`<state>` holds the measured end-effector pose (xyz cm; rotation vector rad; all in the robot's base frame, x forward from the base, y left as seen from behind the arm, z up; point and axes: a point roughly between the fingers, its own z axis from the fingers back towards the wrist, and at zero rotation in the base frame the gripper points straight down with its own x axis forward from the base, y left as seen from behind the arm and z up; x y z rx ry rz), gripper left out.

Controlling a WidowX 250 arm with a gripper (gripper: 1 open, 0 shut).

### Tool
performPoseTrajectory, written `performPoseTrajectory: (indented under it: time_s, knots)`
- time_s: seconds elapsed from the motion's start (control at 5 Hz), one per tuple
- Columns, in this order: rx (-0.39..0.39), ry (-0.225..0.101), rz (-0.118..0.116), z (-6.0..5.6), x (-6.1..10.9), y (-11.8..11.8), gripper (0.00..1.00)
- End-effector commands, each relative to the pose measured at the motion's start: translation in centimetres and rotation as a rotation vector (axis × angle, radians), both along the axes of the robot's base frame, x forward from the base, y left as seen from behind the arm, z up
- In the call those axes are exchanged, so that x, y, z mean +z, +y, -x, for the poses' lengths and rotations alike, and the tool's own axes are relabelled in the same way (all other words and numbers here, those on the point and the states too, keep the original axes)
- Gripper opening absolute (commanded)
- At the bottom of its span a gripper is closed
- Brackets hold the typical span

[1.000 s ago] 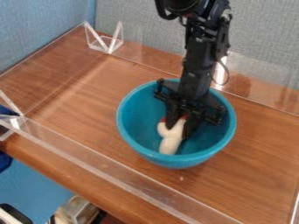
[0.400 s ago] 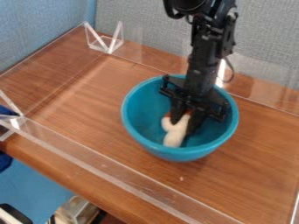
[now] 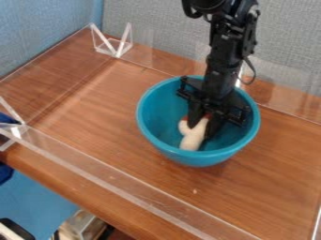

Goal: Remove the mushroom from inside the blue bowl and put it on the table

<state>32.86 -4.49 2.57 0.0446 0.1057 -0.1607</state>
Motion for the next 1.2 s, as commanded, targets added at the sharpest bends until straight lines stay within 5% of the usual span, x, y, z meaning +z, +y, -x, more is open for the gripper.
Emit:
performPoseTrajectory:
  time_s: [0.0,0.6,1.0]
  knots:
    - [-0.119,0.135,-0.006,2.2,-4.8,-2.0,0.00]
    - [-0.294,0.156,0.008,4.9,-5.0,-4.2,0.00]
    - [-0.308,0.145,0.010,5.4,-4.3,-5.2,0.00]
